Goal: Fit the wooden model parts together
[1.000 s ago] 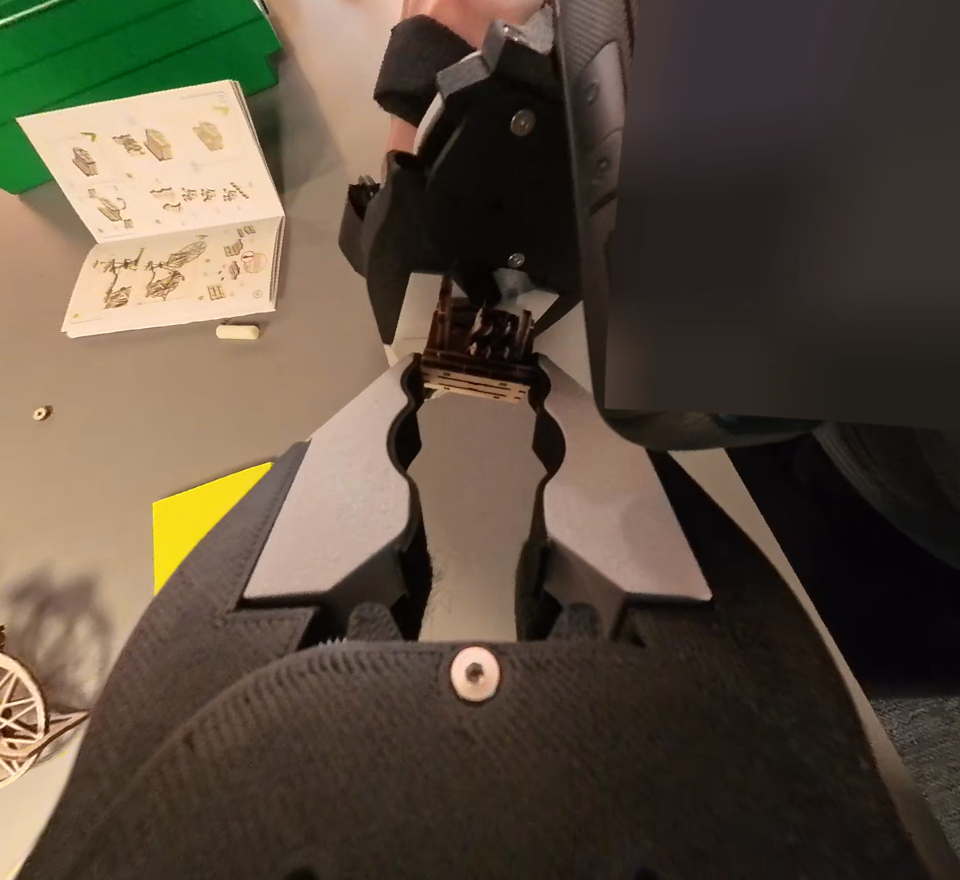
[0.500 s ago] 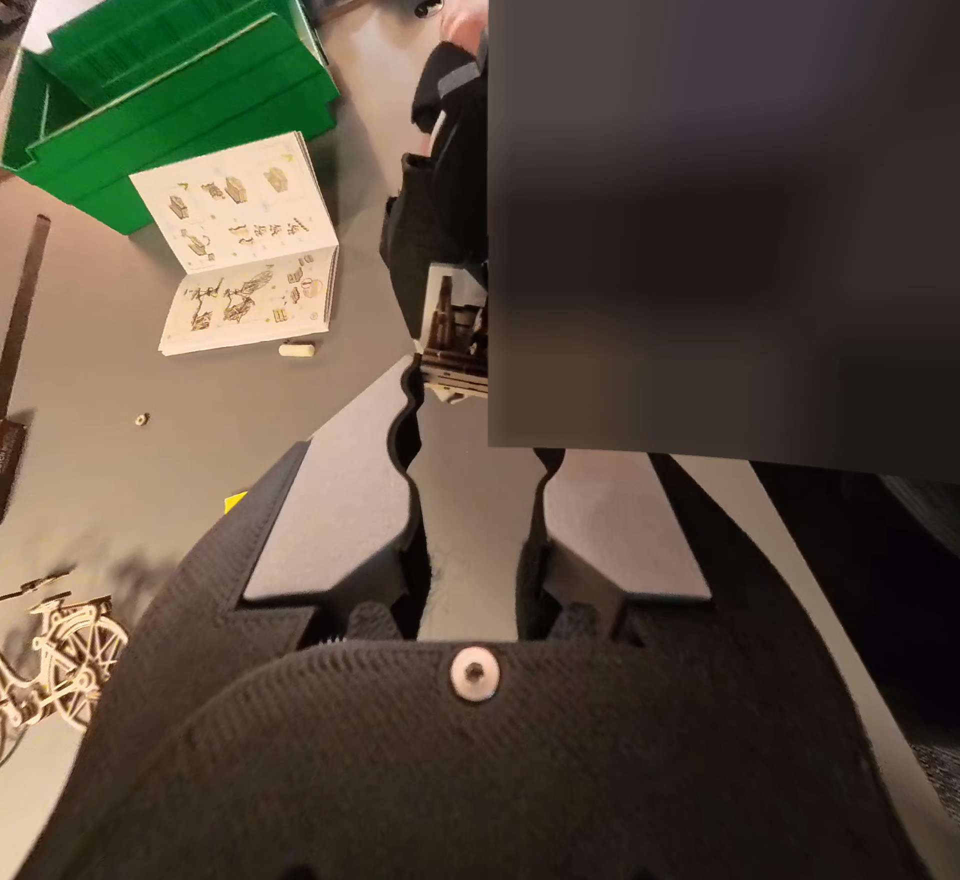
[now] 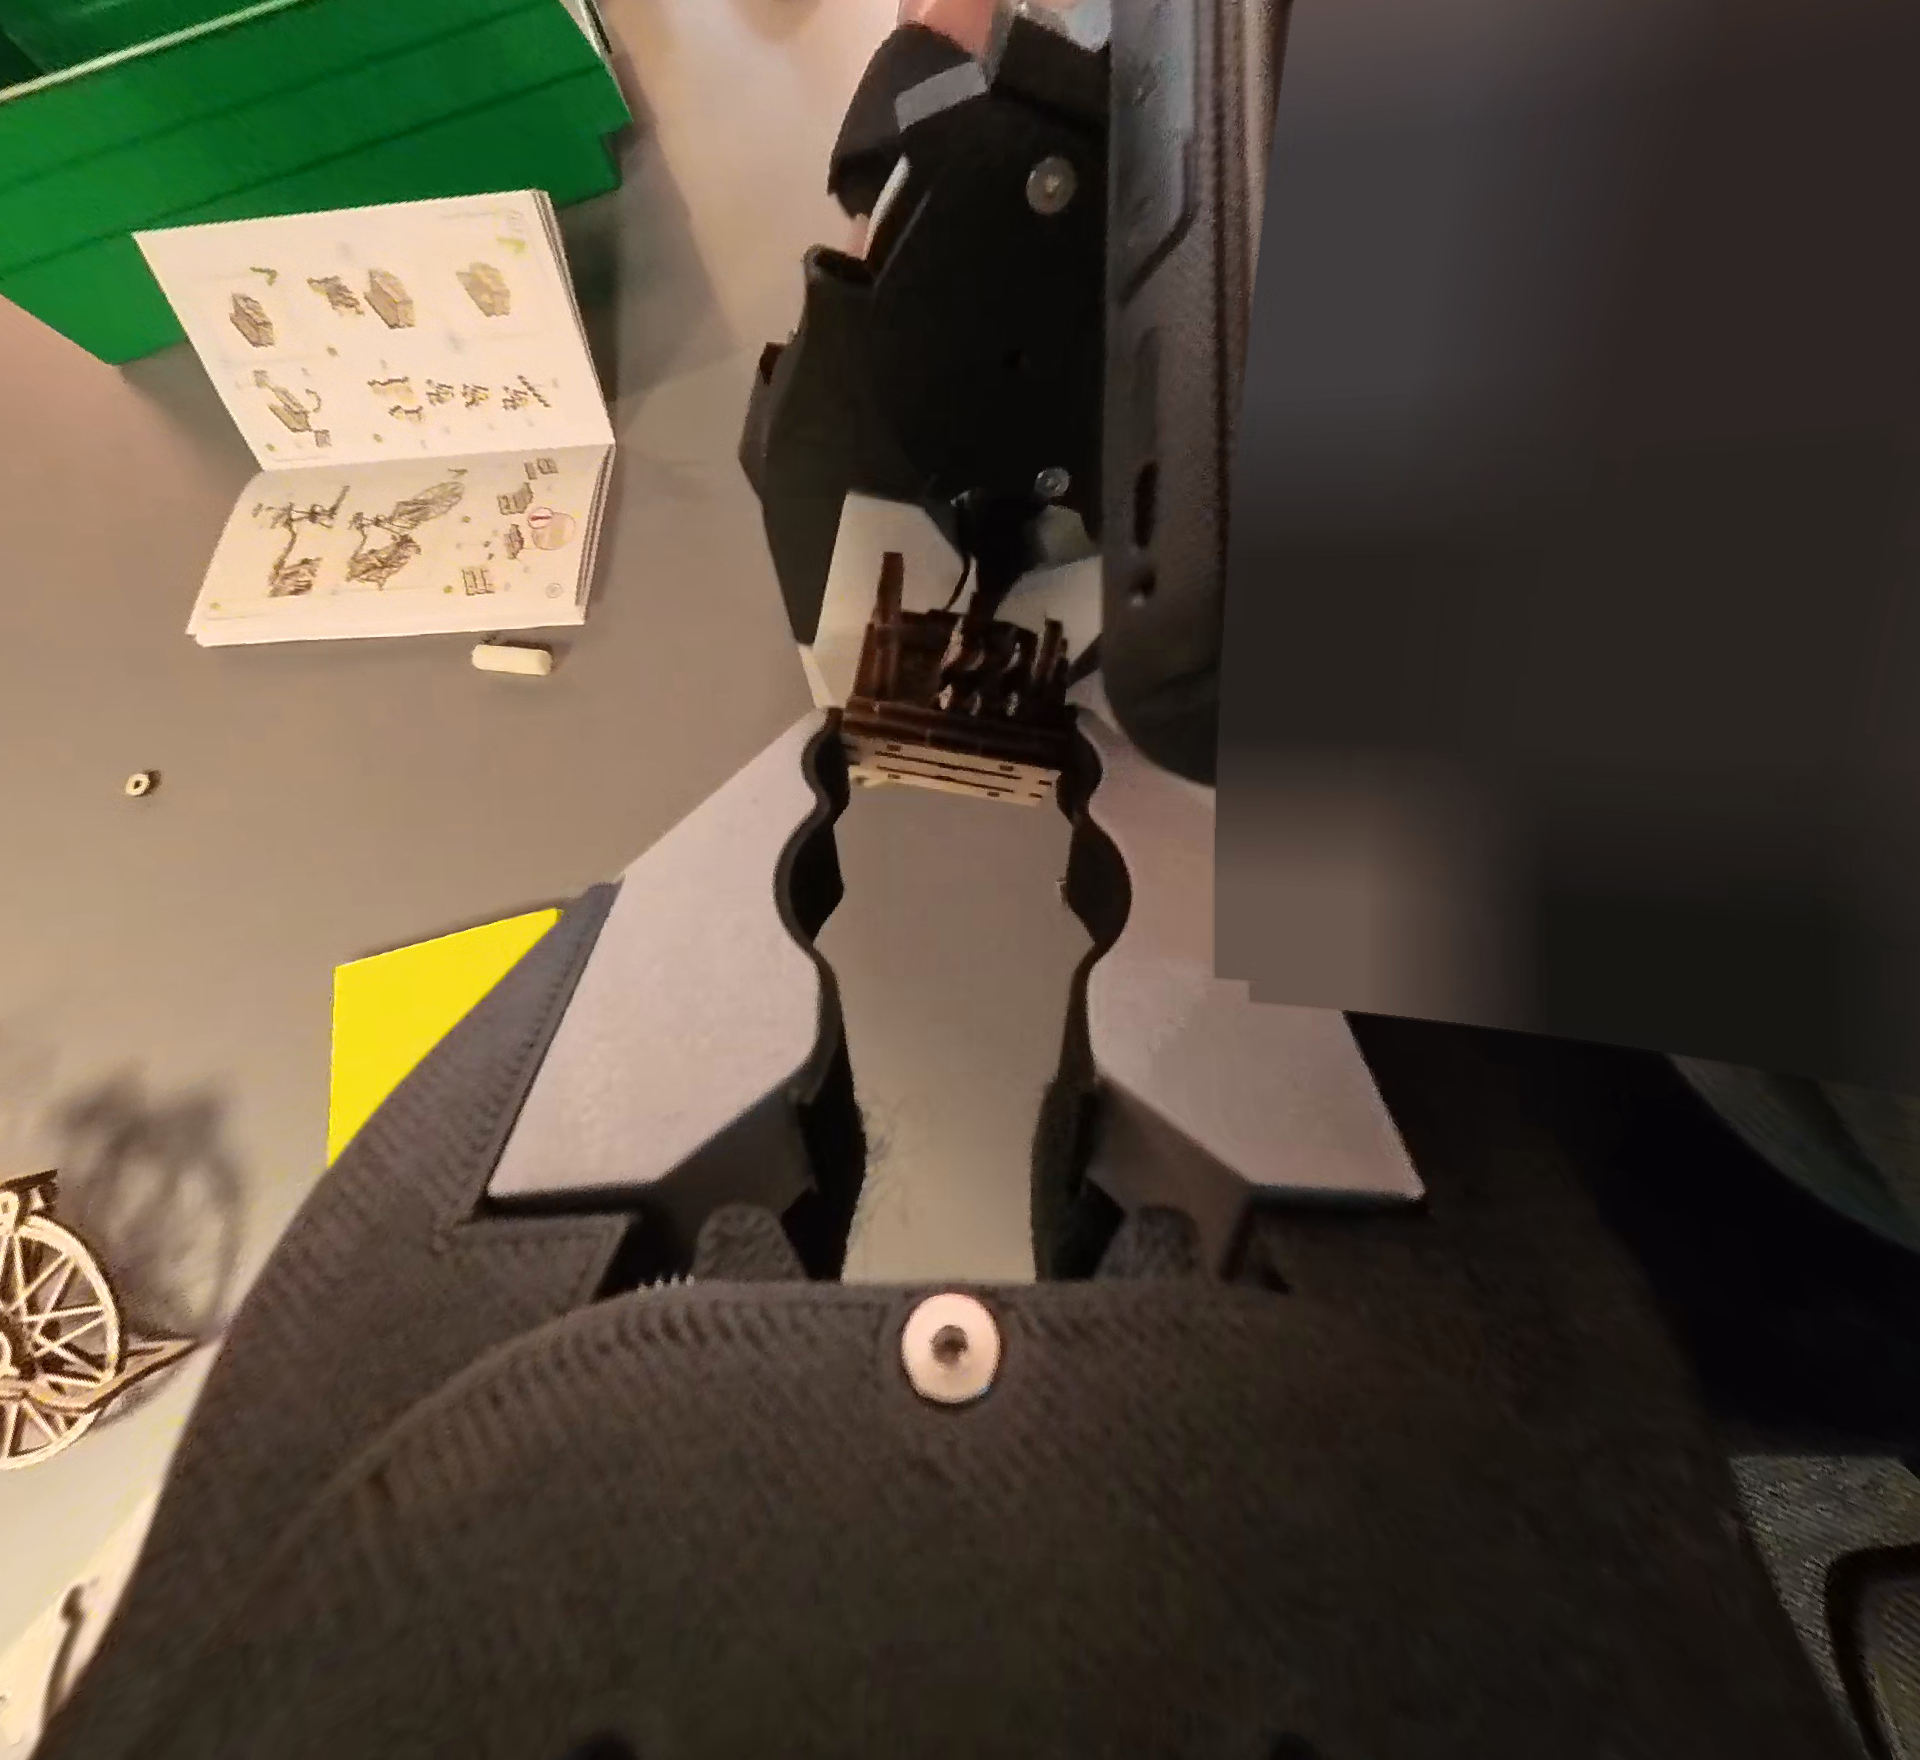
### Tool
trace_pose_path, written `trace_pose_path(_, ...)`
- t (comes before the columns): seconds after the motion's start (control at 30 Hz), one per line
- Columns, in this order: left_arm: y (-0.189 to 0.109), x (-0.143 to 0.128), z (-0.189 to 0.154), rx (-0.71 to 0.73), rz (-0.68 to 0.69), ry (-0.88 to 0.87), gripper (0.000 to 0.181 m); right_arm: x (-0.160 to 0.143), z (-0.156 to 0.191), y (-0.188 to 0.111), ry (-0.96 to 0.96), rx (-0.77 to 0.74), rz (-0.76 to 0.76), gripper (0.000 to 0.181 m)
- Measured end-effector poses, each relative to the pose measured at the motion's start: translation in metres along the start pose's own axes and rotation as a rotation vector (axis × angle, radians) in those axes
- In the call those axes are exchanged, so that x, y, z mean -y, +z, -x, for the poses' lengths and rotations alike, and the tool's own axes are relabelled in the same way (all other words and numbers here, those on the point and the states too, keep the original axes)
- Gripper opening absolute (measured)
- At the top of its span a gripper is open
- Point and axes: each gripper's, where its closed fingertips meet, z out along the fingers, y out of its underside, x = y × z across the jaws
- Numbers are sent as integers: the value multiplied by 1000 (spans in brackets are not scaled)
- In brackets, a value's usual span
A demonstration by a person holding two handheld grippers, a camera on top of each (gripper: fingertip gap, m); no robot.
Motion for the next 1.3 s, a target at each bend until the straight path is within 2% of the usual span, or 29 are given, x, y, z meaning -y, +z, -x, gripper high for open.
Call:
trace_pose_path(0.03,1,-2,1,1,8,-3,40,0,0,0,0,-1,1,0)
trace_pose_path(0.43,2,-5,7,40,27,-10,40,2,2,-2,-3,5,5,0)
trace_pose_path(0.8,6,-20,16,183,177,108,39,0,7,-1,3,45,18,0)
trace_pose_path(1.07,5,-19,17,166,147,86,39,-3,5,-2,23,35,8,0)
trace_pose_path(1.3,-4,-5,27,272,95,143,39,-11,-28,-19,174,-22,-125,0)
